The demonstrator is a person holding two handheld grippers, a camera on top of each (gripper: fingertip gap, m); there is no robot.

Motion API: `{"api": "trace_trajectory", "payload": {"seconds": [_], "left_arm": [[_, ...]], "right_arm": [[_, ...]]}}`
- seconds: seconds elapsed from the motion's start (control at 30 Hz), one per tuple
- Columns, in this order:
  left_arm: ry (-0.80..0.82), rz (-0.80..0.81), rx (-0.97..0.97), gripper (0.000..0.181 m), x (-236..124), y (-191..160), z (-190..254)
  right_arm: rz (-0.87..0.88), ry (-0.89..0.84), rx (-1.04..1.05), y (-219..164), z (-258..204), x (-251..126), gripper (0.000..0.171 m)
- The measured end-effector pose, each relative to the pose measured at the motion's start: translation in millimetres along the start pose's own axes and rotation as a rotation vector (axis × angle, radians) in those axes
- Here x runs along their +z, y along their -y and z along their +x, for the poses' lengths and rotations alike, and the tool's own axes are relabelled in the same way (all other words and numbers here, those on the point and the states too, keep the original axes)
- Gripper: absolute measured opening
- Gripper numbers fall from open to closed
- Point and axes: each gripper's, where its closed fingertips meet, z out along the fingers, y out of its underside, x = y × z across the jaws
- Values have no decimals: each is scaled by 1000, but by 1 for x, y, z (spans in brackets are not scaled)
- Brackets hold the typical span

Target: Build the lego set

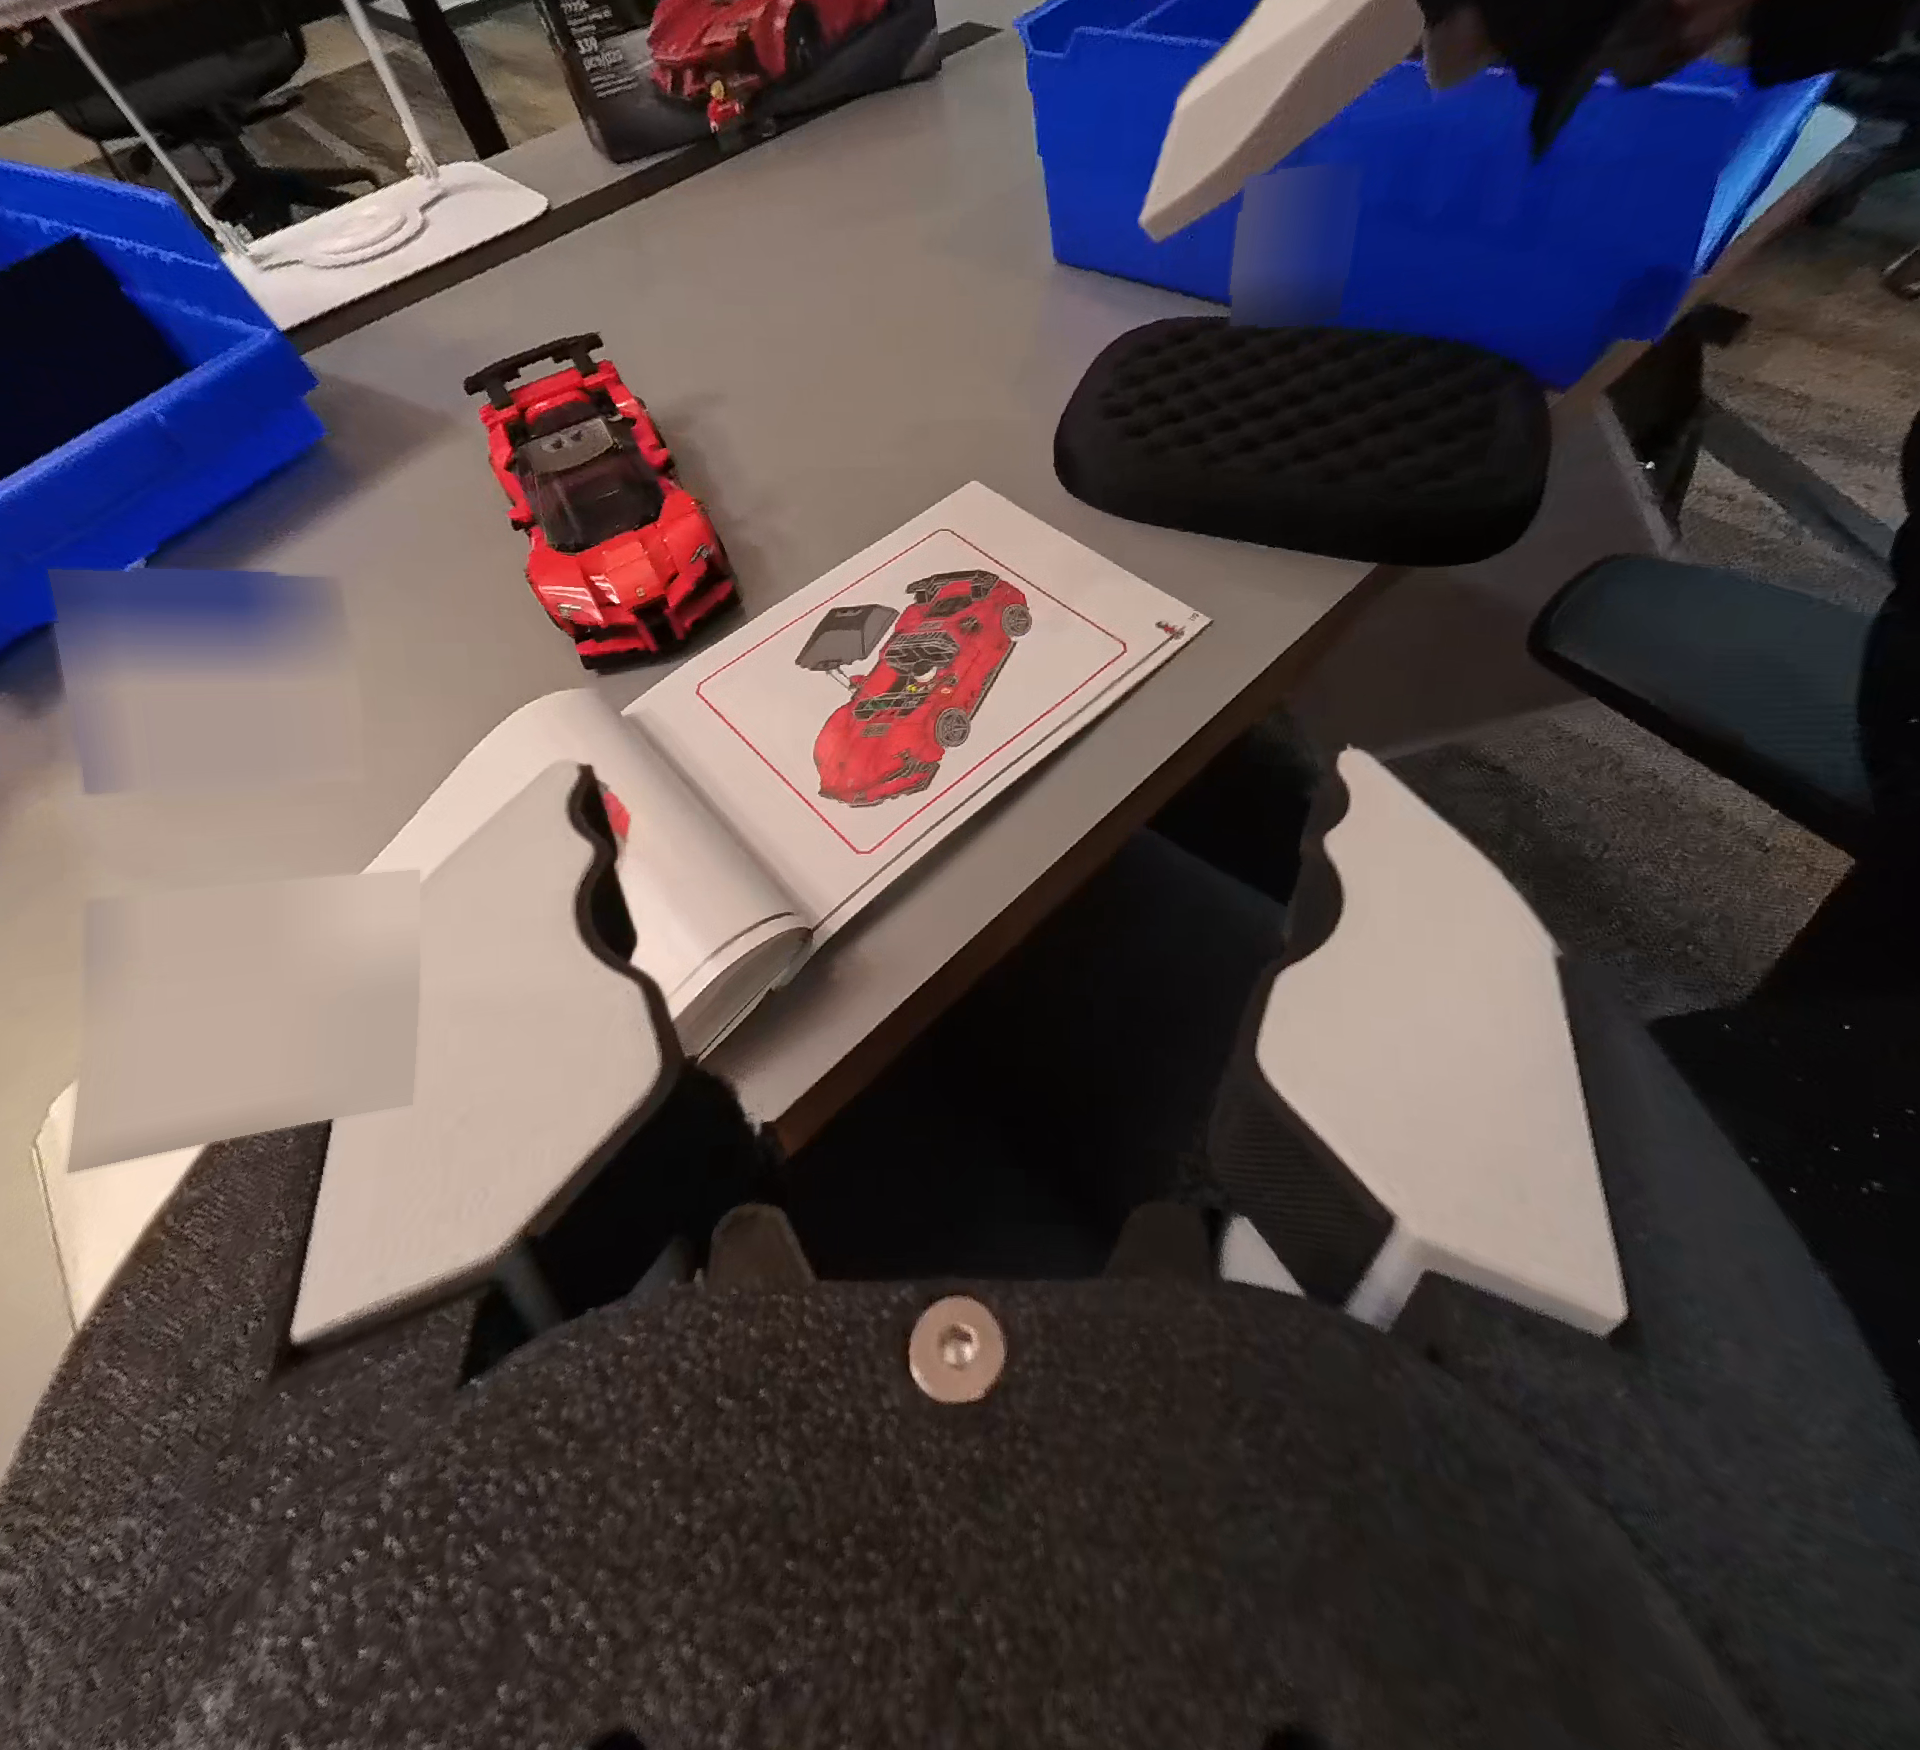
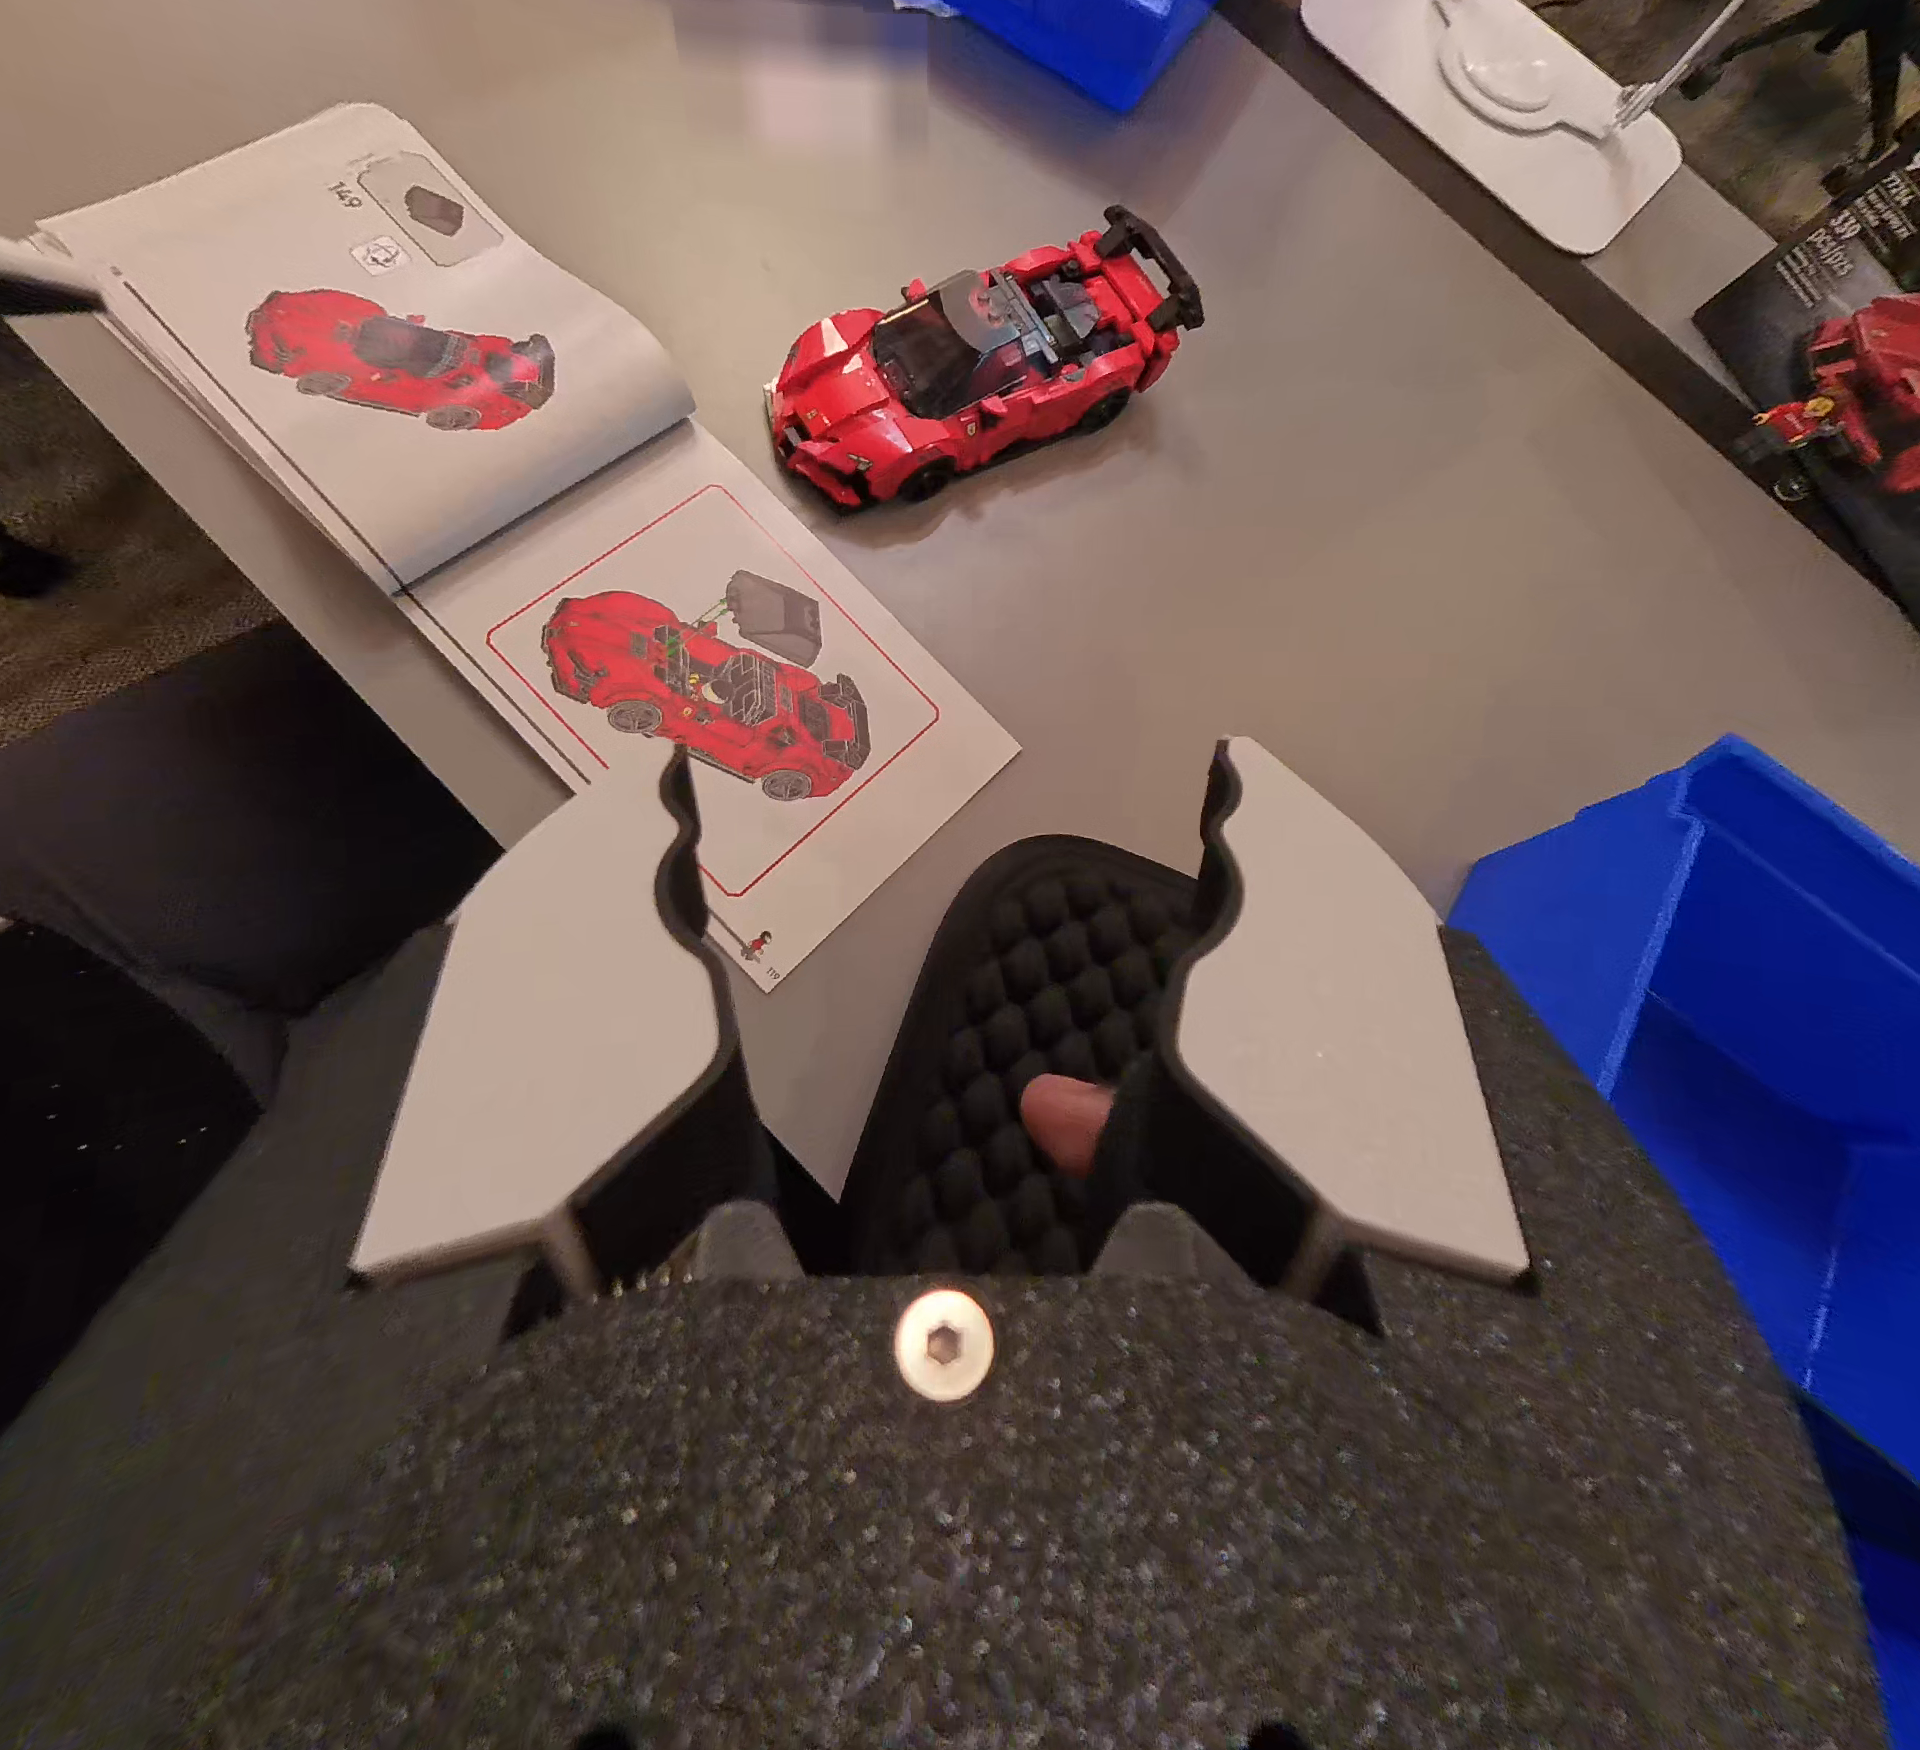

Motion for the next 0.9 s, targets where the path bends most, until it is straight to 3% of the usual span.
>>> {"api": "trace_trajectory", "payload": {"seconds": [0.33, 0.73, 0.9], "left_arm": [[-6, -37, -13, 116, 14, -10, -8], [64, 26, -82, 107, 4, -10, -32], [107, 52, -109, 106, -5, -7, -48]], "right_arm": [[84, 8, 63, 11, 14, 10, 92], [220, 64, 166, 29, 11, 14, 95], [200, 74, 135, 27, 6, 18, 101]]}}
